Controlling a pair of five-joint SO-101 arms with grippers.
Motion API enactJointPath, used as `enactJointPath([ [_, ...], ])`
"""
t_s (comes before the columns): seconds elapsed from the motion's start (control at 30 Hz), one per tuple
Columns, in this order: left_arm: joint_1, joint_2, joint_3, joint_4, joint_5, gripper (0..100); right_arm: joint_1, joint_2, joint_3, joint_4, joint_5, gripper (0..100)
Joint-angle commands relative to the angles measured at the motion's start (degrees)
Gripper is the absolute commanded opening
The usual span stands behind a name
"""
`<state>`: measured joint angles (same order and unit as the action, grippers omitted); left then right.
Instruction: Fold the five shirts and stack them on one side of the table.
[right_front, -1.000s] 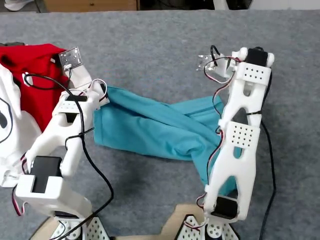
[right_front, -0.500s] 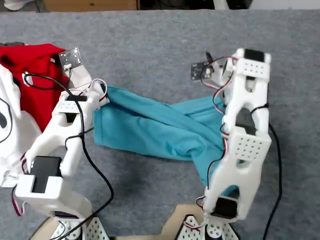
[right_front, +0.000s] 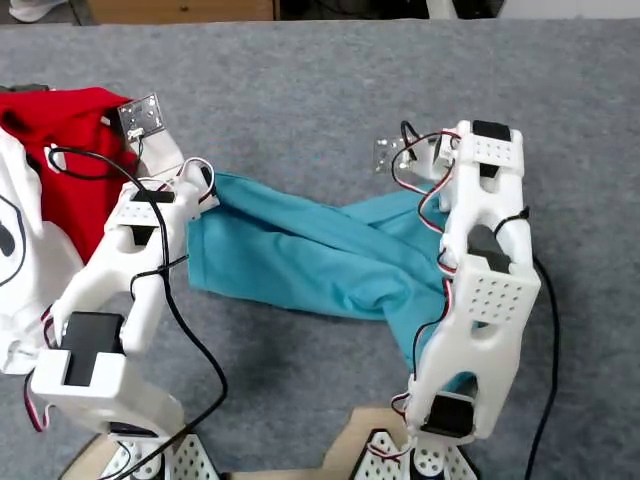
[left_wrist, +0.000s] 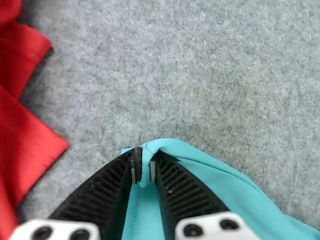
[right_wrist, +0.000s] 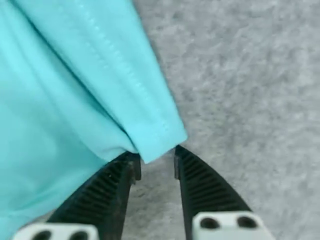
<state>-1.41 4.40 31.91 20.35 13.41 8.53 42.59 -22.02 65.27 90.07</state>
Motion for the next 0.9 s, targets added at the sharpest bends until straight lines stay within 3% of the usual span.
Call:
enactJointPath([
  [0.0, 0.35, -0.4, -2.55, -0.79, -0.44, 2, -1.98, -3.65, -1.36, -5.36, 0.09, 13.6],
  [0.47, 0.35, -0.4, -2.46, -0.7, -0.44, 2, -8.04, -3.65, -1.45, -19.25, -1.85, 13.6],
  [0.87, 0.35, -0.4, -2.37, -0.88, -0.44, 2, -10.77, -0.57, -2.15, -34.9, -16.7, 13.6],
])
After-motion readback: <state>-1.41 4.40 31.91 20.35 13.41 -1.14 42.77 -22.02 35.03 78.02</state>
